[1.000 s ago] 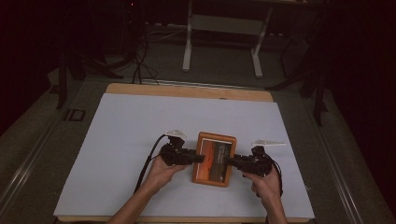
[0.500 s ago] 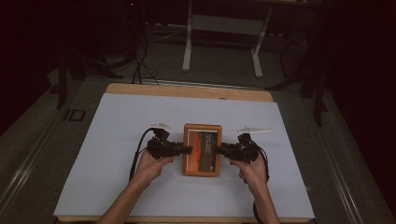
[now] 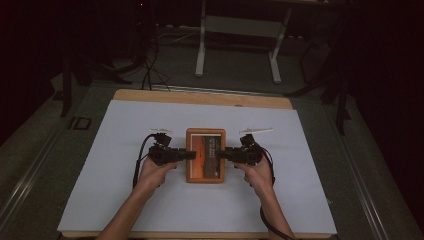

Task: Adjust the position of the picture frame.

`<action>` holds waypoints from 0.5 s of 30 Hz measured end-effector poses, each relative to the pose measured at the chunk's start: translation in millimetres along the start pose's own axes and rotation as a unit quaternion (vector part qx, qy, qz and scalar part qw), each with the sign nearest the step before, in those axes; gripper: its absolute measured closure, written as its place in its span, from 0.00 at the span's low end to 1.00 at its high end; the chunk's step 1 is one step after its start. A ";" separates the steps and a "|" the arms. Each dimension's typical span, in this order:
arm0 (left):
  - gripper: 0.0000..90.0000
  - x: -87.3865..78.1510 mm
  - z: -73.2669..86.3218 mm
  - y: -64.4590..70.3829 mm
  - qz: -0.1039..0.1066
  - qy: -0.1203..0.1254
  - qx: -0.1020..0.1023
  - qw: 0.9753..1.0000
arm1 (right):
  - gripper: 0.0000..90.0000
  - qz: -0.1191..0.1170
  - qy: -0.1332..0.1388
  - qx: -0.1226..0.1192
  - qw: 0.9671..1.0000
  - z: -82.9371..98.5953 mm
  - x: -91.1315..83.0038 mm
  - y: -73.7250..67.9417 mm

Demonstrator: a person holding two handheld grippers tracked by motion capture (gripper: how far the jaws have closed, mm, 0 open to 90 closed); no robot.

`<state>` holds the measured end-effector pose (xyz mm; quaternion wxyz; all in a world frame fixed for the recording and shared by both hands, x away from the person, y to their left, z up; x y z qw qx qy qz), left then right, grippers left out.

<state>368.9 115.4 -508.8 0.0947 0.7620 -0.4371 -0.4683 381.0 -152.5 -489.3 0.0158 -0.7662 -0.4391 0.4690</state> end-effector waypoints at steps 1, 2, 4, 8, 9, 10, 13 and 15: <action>0.67 0.7 0.4 -1.9 -0.003 0.001 -0.004 1.000 | 0.68 -0.002 -0.002 0.003 1.000 -1.1 3.3 1.5; 0.67 0.7 0.4 -1.9 -0.003 0.001 -0.004 1.000 | 0.68 -0.002 -0.002 0.003 1.000 -1.1 3.3 1.5; 0.67 2.4 1.0 -5.4 -0.004 -0.002 -0.007 1.000 | 0.68 -0.002 -0.003 0.005 1.000 -1.0 5.7 2.2; 0.66 5.1 0.2 -9.5 0.000 -0.004 -0.018 1.000 | 0.68 -0.008 -0.003 0.020 1.000 3.8 12.2 6.3; 0.66 5.4 -0.1 -9.6 0.001 -0.004 -0.022 1.000 | 0.68 -0.011 -0.003 0.024 1.000 4.7 12.6 7.5; 0.66 5.6 -0.1 -9.3 0.000 -0.005 -0.023 1.000 | 0.68 -0.012 -0.002 0.026 1.000 5.1 12.7 8.2; 0.66 5.6 1.0 -8.0 0.000 -0.007 -0.027 1.000 | 0.68 -0.014 -0.008 0.029 0.999 6.1 12.6 7.9; 0.67 4.5 4.8 -6.4 0.003 -0.010 -0.031 0.999 | 0.68 -0.017 -0.011 0.032 0.999 8.3 12.8 6.2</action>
Point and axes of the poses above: each handheld gripper's, and its own axes: x roughly forward along the jaws, z roughly out of its underside, y roughly to its right, the point moved 2 cm from there along x, roughly forward along the jaws, and after that the axes turned 13 degrees about -y, right-handed, at the moved point
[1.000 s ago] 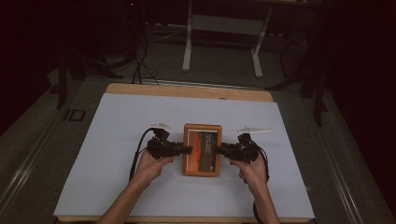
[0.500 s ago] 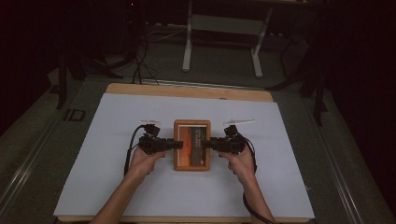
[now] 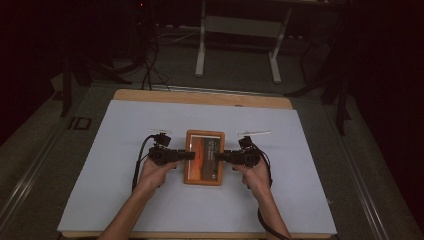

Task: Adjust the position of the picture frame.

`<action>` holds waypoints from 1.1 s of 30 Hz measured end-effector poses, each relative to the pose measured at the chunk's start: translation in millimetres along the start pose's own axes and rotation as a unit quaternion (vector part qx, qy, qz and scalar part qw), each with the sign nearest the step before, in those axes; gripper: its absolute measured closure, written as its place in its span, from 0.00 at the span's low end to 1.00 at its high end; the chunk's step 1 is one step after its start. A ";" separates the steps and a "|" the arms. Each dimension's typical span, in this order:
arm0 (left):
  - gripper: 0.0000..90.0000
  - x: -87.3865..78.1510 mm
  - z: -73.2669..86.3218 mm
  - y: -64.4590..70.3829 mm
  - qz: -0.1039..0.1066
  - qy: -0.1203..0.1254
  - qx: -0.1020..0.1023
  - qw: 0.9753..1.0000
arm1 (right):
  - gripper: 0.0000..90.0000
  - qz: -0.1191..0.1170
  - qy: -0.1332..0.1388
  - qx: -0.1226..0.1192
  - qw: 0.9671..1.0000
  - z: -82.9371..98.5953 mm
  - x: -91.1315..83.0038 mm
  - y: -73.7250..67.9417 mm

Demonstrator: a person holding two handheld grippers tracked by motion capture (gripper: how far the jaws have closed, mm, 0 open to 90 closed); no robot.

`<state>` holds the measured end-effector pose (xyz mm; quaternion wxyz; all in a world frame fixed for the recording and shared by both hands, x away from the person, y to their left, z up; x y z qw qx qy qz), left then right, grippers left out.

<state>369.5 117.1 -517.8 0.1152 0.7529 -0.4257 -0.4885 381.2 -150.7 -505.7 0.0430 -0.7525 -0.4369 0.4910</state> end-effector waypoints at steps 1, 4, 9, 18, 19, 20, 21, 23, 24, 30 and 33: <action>0.67 -0.6 0.8 -0.2 0.000 -0.002 0.001 1.000 | 0.68 0.000 -0.001 -0.001 1.000 1.5 0.3 -0.6; 0.67 0.4 0.8 -0.8 -0.003 -0.001 0.001 1.000 | 0.68 -0.003 -0.002 0.002 1.000 3.8 1.5 -0.4; 0.67 4.8 -0.2 -5.0 -0.003 0.002 -0.019 1.000 | 0.67 -0.009 -0.010 0.026 1.000 2.5 5.2 6.2; 0.64 12.5 1.5 -15.4 -0.008 -0.004 -0.054 0.998 | 0.68 0.010 -0.029 0.030 0.999 0.1 12.0 14.4; 0.64 15.2 1.1 -17.6 -0.009 -0.002 -0.058 0.998 | 0.67 0.004 -0.032 0.039 0.999 0.3 13.9 18.1; 0.64 15.9 1.0 -18.0 -0.012 -0.003 -0.057 0.998 | 0.67 0.005 -0.033 0.040 0.999 0.5 14.6 19.0; 0.63 16.8 0.6 -18.3 -0.014 -0.005 -0.059 0.998 | 0.66 0.005 -0.033 0.043 0.999 0.5 15.3 19.7; 0.63 18.6 0.2 -20.1 -0.020 -0.010 -0.059 0.998 | 0.65 0.005 -0.037 0.047 0.998 0.9 17.1 21.7; 0.63 19.8 0.4 -20.9 -0.025 -0.011 -0.060 0.998 | 0.64 0.005 -0.040 0.050 0.998 1.2 18.5 23.3; 0.63 20.1 2.0 -19.3 -0.035 -0.009 -0.068 0.997 | 0.64 -0.010 -0.044 0.061 0.997 2.8 21.3 29.2; 0.63 18.4 3.5 -17.9 -0.042 -0.011 -0.074 0.996 | 0.64 -0.010 -0.047 0.056 0.997 0.5 22.7 28.9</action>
Point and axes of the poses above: each handheld gripper's, and its own axes: x roughly forward along the jaws, z roughly out of its underside, y roughly to its right, the point moved 2 cm from there along x, roughly forward along the jaws, and after that the axes turned 13 degrees about -y, right-handed, at the moved point
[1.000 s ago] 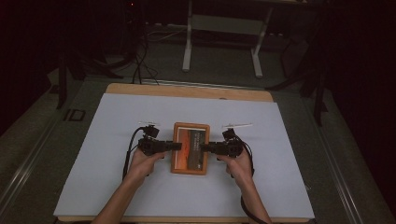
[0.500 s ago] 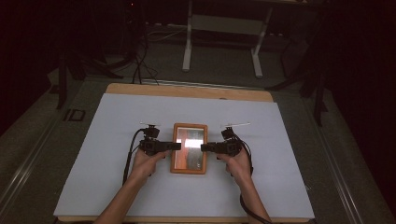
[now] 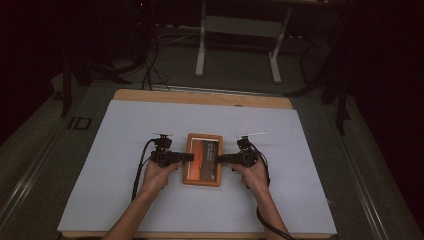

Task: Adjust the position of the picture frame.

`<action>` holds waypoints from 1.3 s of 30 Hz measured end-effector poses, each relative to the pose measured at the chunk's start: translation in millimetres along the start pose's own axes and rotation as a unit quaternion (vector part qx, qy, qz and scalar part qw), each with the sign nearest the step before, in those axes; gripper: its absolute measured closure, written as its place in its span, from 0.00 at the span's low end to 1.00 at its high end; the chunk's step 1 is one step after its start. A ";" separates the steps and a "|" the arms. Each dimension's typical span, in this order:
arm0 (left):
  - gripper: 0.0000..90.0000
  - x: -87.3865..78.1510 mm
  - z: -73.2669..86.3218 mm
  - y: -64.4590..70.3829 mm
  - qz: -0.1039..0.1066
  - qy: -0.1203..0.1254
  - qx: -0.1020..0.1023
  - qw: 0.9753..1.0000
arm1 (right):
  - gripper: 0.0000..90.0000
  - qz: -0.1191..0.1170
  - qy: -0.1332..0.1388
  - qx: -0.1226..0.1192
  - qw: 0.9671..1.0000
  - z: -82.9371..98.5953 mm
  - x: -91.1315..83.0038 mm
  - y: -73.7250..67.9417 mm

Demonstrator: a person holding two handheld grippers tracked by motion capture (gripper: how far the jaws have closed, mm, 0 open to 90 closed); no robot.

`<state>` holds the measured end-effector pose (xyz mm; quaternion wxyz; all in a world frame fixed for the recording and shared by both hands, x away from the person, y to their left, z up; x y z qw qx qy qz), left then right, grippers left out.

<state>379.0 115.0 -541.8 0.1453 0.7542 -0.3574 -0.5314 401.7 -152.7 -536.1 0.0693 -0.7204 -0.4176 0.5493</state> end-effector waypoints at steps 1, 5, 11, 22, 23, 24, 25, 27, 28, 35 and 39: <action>0.63 -0.3 0.2 0.0 0.000 0.000 -0.001 1.000 | 0.64 0.001 -0.002 -0.001 1.000 -0.8 0.5 -0.2; 0.63 -0.5 0.1 -1.4 0.003 -0.002 0.003 1.000 | 0.63 0.002 -0.002 -0.002 1.000 -1.5 1.0 -0.7; 0.50 -3.3 1.3 -2.6 -0.001 0.003 0.012 1.000 | 0.58 0.028 -0.001 -0.033 0.999 0.1 -1.3 -3.9; 0.43 -21.1 17.2 1.6 -0.047 0.028 0.061 0.997 | 0.47 0.096 0.042 -0.088 0.991 19.8 -21.9 -16.3; 0.42 -23.3 19.2 1.9 -0.054 0.032 0.067 0.996 | 0.46 0.099 0.046 -0.091 0.990 22.0 -22.2 -17.0; 0.41 -25.2 21.1 1.8 -0.058 0.036 0.073 0.995 | 0.46 0.103 0.049 -0.095 0.989 24.1 -22.0 -17.9; 0.40 -25.2 21.1 1.8 -0.058 0.036 0.073 0.995 | 0.46 0.106 0.047 -0.097 0.989 25.8 -21.4 -18.9; 0.40 -28.6 23.4 1.1 -0.058 0.035 0.078 0.995 | 0.45 0.111 0.035 -0.104 0.988 28.9 -19.8 -20.9; 0.39 -32.4 24.9 0.4 -0.062 0.039 0.083 0.994 | 0.45 0.113 0.035 -0.107 0.987 31.2 -19.9 -22.3; 0.34 -40.0 30.3 -4.3 -0.077 0.050 0.089 0.992 | 0.47 0.131 0.040 -0.108 0.985 39.6 -28.8 -24.4; 0.30 -41.9 30.6 -6.7 -0.082 0.054 0.091 0.991 | 0.46 0.141 0.042 -0.118 0.982 39.1 -30.2 -26.5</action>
Point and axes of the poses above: each handheld gripper's, and its own axes: x roughly forward along the jaws, z roughly out of its underside, y roughly to its right, the point moved 2 cm from there along x, roughly forward along the jaws, and after that the axes turned 13 degrees about -y, right-handed, at the moved point
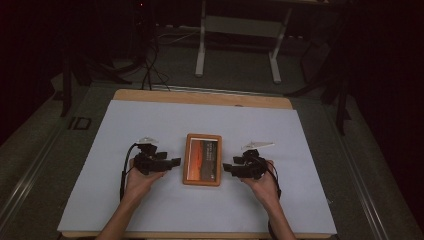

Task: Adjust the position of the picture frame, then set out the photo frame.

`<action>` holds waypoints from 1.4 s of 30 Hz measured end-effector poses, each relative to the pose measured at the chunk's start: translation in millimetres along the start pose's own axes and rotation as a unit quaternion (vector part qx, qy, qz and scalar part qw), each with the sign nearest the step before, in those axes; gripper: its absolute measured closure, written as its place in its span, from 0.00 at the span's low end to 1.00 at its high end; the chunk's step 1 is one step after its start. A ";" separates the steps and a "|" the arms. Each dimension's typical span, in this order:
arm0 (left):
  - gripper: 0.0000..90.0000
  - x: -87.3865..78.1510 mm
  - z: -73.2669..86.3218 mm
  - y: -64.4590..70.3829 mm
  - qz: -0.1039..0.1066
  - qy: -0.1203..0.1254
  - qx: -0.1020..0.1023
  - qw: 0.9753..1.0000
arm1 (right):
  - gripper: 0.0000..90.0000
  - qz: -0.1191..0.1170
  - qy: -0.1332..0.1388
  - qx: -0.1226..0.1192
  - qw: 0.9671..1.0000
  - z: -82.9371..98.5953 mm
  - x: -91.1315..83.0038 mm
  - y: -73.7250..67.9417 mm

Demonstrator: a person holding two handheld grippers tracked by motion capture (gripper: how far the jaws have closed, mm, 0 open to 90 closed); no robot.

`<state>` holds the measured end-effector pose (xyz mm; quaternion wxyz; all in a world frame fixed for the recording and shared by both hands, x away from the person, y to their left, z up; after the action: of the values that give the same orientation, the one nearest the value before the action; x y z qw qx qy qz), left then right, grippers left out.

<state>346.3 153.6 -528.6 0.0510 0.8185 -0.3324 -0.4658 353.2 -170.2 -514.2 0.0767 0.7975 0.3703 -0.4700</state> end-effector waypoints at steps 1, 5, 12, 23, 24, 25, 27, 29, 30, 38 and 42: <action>0.30 0.0 0.0 0.0 0.000 0.000 0.000 1.000 | 0.46 0.004 -0.001 -0.004 1.000 -0.4 0.0 -0.6; 0.29 -4.9 1.0 -3.4 0.006 0.015 -0.001 1.000 | 0.46 0.018 -0.008 -0.017 1.000 -3.0 1.6 -5.5; 0.33 -7.6 1.8 -2.5 -0.021 0.028 0.017 0.999 | 0.44 0.026 -0.007 -0.026 0.999 -7.7 2.0 -11.2; 0.38 -11.2 3.4 -3.1 -0.038 0.045 0.024 0.998 | 0.42 0.057 0.003 -0.056 0.997 -33.6 3.9 -23.2; 0.39 -11.0 3.6 -2.2 -0.039 0.045 0.026 0.998 | 0.46 0.061 0.005 -0.061 0.996 -36.5 5.5 -23.8; 0.39 -11.1 3.6 -1.2 -0.040 0.046 0.028 0.998 | 0.52 0.067 0.006 -0.067 0.995 -39.2 7.3 -24.5; 0.40 -11.6 3.8 -0.4 -0.037 0.047 0.033 0.998 | 0.64 0.072 0.005 -0.071 0.995 -44.4 11.0 -25.7; 0.43 -12.4 4.0 0.4 -0.035 0.049 0.036 0.998 | 0.76 0.065 0.010 -0.066 0.996 -49.9 13.9 -24.8; 0.44 -12.9 4.0 0.6 -0.033 0.050 0.038 0.997 | 0.81 0.061 0.011 -0.062 0.996 -52.7 15.2 -24.0; 0.51 -12.9 4.4 3.3 -0.023 0.047 0.050 0.997 | 1.00 0.091 0.021 -0.068 0.993 -69.8 24.1 -15.1; 0.54 -11.9 4.3 4.7 -0.012 0.047 0.053 0.997 | 1.00 0.104 0.016 -0.081 0.991 -74.9 31.7 -10.2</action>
<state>336.5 158.0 -520.5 0.0173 0.8448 -0.3446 -0.4090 407.3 -111.2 -496.5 0.1834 0.8305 0.3229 -0.4151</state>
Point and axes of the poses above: each handheld gripper's, and its own axes: x roughly forward along the jaws, z roughly out of its underside, y roughly to its right, the point moved 2 cm from there along x, roughly forward along the jaws, and after that the axes turned 13 degrees about -y, right-handed, at the moved point
